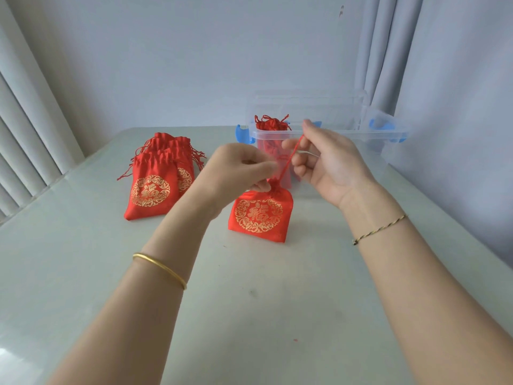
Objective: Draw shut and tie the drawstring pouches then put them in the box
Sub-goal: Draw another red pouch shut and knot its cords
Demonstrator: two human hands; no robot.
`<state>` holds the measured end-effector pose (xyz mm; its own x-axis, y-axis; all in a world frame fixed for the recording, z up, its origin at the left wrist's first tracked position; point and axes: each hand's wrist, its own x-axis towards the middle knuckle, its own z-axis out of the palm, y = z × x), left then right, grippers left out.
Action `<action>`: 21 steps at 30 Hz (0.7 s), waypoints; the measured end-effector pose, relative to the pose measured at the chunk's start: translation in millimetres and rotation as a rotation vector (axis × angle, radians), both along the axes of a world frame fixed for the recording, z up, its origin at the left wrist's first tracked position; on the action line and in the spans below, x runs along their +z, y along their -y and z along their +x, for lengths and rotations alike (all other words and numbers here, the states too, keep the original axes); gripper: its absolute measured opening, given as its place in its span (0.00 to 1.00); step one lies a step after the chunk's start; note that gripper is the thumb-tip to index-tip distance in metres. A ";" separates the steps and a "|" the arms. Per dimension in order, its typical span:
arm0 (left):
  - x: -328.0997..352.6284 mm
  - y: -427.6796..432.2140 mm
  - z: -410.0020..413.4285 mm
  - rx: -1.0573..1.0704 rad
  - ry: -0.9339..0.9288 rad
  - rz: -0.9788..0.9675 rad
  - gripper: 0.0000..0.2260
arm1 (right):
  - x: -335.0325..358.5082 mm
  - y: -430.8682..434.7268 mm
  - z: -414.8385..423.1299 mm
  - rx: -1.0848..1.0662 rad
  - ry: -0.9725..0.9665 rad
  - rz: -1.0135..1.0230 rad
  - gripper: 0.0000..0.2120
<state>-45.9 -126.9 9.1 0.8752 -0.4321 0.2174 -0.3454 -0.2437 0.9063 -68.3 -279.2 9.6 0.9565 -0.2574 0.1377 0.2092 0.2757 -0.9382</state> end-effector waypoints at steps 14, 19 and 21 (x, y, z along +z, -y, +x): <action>-7.4 5.9 5.5 0.023 -0.051 -0.010 0.10 | -2.3 -8.2 -2.8 0.041 -0.141 -0.416 0.08; -6.3 3.1 5.6 0.052 -0.135 -0.139 0.02 | -4.9 -7.9 -1.4 0.005 -0.035 -0.562 0.08; -6.1 2.7 5.6 0.086 -0.152 -0.181 0.03 | -6.3 -8.2 -1.4 0.006 0.022 -0.621 0.08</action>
<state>-40.3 -129.6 3.0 0.9356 -0.3207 0.1477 -0.1870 -0.0952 0.9777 -69.7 -271.0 3.4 0.9529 -0.1170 0.2799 0.2308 -0.3192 -0.9192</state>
